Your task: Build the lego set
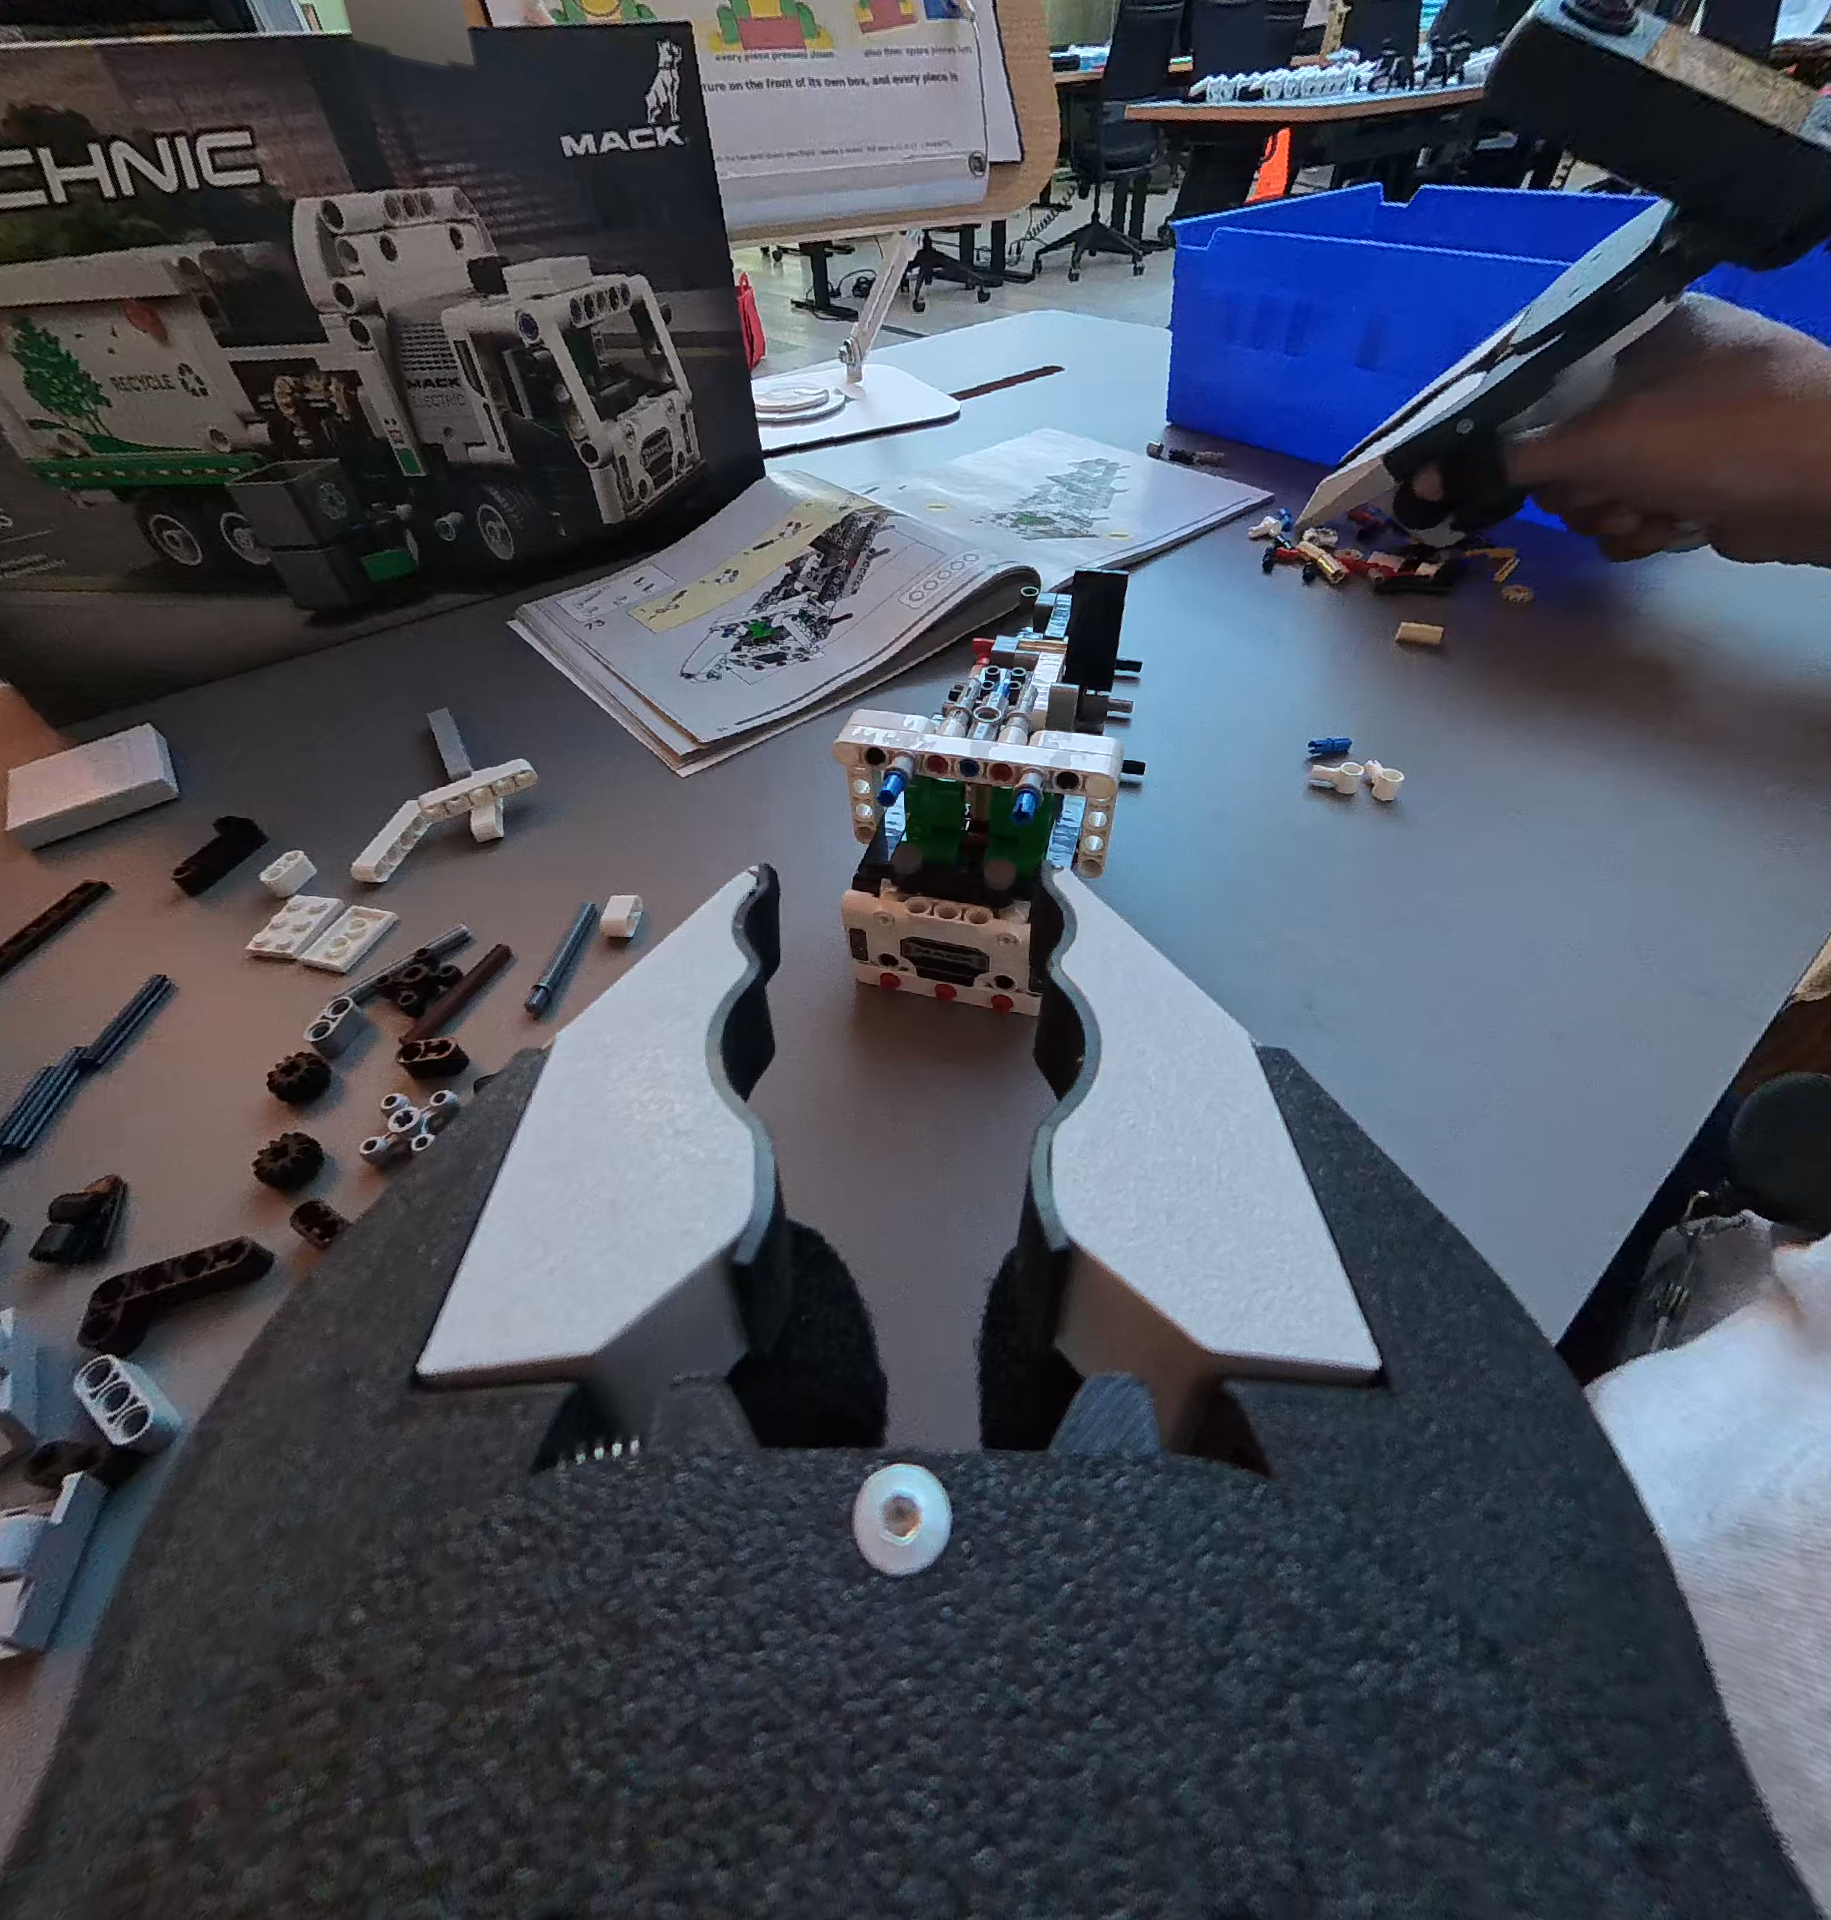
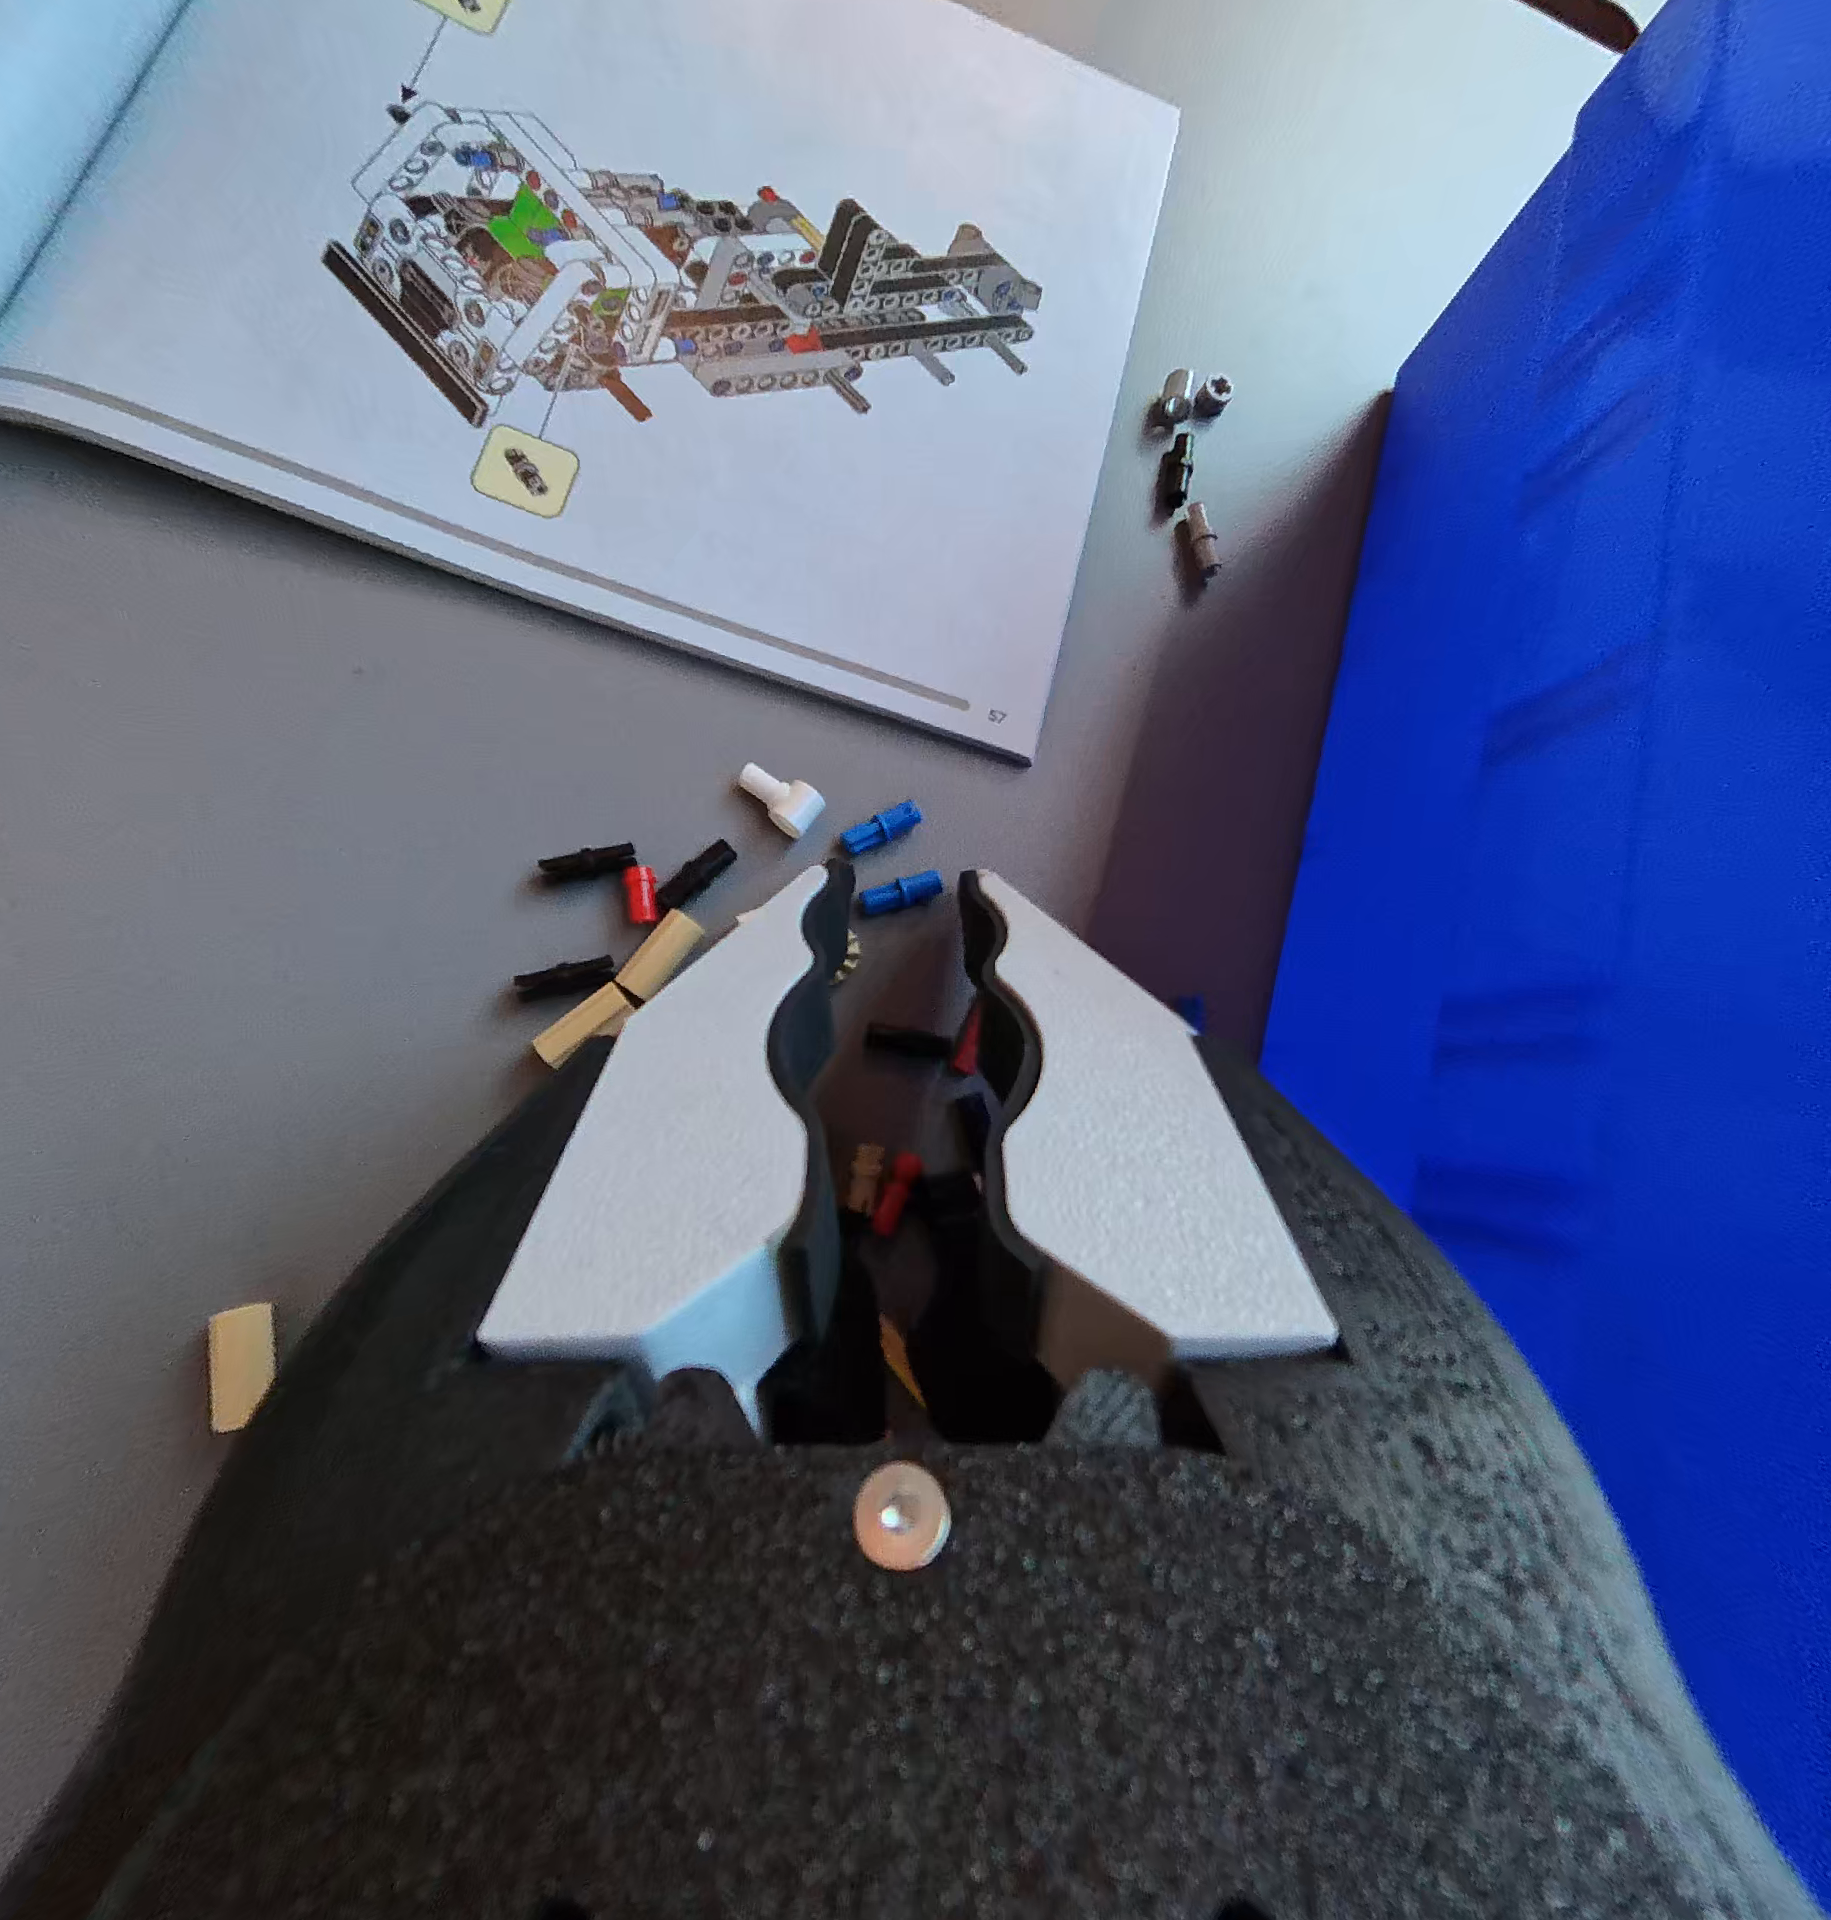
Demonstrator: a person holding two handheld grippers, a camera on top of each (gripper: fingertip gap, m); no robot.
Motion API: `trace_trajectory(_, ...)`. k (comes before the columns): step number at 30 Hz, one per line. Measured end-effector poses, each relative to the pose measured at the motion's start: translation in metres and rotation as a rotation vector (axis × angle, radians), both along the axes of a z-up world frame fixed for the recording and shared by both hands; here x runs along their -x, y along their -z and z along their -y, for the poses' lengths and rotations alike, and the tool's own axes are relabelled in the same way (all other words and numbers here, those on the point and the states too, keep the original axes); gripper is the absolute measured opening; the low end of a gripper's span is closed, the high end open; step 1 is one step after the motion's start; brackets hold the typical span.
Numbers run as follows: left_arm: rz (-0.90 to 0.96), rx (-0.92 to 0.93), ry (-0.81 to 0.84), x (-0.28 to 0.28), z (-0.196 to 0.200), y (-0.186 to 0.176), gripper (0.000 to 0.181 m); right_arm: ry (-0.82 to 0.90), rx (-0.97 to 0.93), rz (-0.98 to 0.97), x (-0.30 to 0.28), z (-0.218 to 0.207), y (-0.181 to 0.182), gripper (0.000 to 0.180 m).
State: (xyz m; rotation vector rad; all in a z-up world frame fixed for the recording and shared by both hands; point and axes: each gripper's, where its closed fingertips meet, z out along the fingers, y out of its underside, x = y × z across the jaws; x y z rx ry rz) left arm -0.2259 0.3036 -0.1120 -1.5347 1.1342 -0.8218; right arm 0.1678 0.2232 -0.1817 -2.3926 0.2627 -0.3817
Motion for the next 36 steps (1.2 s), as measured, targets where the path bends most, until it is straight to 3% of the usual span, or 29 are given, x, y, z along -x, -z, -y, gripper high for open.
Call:
trace_trajectory(10,0.002,-0.001,0.003,0.000,0.001,0.000,0.045,-0.024,0.004,-0.006,0.001,0.002,0.000,0.008)
trace_trajectory(22,0.007,-0.009,0.005,0.000,0.002,-0.001,0.045,0.002,-0.053,0.076,0.012,0.023,-0.037,0.011)
trace_trajectory(28,0.006,-0.011,0.013,0.000,0.003,-0.001,0.045,0.016,-0.024,0.033,0.009,0.014,-0.016,0.008)
trace_trajectory(31,0.009,-0.009,0.008,0.000,0.002,-0.002,0.045,0.041,-0.004,0.031,0.002,0.010,-0.011,0.021)
trace_trajectory(36,0.009,-0.009,0.001,0.000,0.001,-0.002,0.045,0.131,-0.025,0.008,-0.014,0.002,-0.005,0.022)
